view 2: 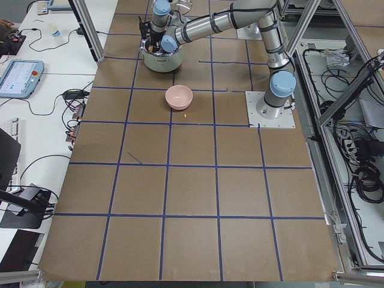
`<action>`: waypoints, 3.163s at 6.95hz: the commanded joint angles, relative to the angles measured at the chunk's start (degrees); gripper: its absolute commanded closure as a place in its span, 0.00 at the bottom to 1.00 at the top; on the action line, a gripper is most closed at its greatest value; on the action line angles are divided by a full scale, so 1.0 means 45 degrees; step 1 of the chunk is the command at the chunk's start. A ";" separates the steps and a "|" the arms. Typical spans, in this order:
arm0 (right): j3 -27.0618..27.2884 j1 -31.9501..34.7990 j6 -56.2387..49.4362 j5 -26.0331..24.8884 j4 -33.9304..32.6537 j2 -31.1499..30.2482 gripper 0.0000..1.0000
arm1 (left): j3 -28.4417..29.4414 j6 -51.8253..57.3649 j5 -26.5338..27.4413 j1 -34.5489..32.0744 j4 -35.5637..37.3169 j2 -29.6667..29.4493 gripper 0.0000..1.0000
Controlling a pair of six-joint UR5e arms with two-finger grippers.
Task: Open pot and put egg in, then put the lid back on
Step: 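Lower the egg into the pot and open the left gripper, then set the glass lid back on the pot with the right gripper while the left withdraws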
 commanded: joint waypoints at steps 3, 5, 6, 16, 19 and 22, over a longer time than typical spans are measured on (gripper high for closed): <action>-0.0036 0.0058 -0.0097 0.0113 -0.0475 0.0062 0.98 | -0.0012 0.2087 0.0127 0.0755 -0.1909 0.2037 0.00; -0.0580 0.0951 0.0700 0.0075 -0.1237 0.0954 0.98 | -0.0110 0.3625 0.0107 0.1986 -0.5146 0.3772 0.00; -0.1242 0.1557 0.1556 -0.0099 -0.1317 0.1656 0.98 | -0.0129 0.4173 0.0166 0.2437 -0.7136 0.4768 0.00; -0.2305 0.3418 0.4026 -0.0687 -0.2898 0.4203 0.96 | 0.0320 0.8163 0.2471 0.3730 -1.2449 0.7629 0.00; -0.2284 0.3418 0.3870 -0.0668 -0.2939 0.4203 0.96 | 0.0242 0.8105 0.2139 0.3730 -1.2352 0.7629 0.00; -0.2049 0.3418 0.3810 -0.0687 -0.2939 0.4163 0.96 | 0.0241 0.8085 0.2139 0.3730 -1.2352 0.7629 0.00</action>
